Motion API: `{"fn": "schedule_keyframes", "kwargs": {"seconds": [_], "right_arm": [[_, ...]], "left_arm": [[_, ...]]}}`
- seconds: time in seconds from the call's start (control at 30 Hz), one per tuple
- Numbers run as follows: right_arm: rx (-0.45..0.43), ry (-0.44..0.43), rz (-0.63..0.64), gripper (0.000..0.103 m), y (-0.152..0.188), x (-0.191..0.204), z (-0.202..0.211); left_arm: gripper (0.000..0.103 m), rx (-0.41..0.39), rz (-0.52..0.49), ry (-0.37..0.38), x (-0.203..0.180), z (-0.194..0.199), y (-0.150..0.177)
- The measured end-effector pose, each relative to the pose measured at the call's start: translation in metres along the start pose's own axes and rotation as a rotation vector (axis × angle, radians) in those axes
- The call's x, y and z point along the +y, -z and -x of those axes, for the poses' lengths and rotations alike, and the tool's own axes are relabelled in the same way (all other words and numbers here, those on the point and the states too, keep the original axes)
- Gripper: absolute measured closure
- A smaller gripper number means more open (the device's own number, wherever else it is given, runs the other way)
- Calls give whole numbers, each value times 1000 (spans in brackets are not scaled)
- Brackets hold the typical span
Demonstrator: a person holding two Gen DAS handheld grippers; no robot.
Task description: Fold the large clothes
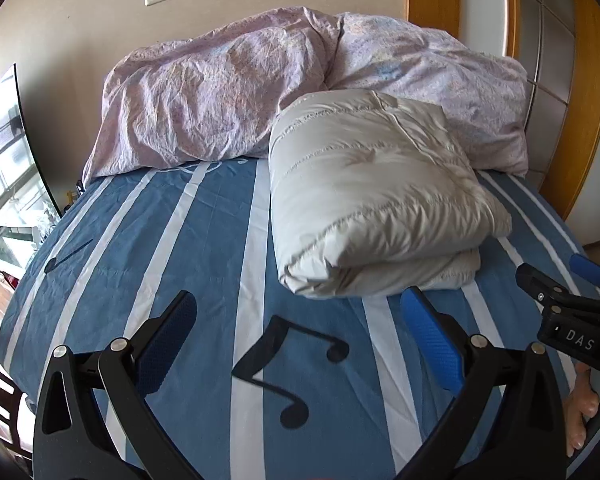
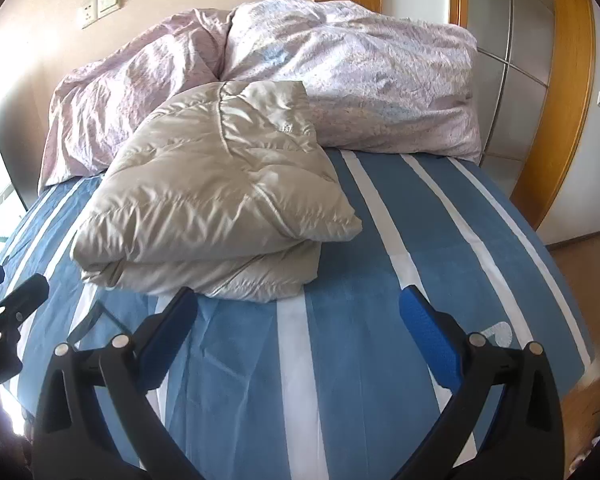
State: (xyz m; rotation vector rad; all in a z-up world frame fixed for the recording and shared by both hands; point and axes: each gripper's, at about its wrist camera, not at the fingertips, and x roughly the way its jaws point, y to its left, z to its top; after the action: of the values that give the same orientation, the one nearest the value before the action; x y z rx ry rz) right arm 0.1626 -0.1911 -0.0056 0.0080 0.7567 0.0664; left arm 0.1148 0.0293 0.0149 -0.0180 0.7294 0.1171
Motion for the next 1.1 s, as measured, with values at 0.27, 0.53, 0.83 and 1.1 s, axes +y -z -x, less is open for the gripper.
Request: {"fn": "schedule_keyframes", "kwargs": {"seconds": [0.27,0.53,0.83,1.1], "right_arm": [[34,-25,-6,2,13,-3,10],[53,-40,14,2,16,-5,19],[55,-16,26,2,16,-9,29],[66,-15,19,2,18,-13,31]], "left_arm": [[1,64,-4,26,-5,6,10],[1,98,-16,45,-13,8,12],[1,118,-14,74,-18,8,12],[1,136,-10,103,-22,10,13]]}}
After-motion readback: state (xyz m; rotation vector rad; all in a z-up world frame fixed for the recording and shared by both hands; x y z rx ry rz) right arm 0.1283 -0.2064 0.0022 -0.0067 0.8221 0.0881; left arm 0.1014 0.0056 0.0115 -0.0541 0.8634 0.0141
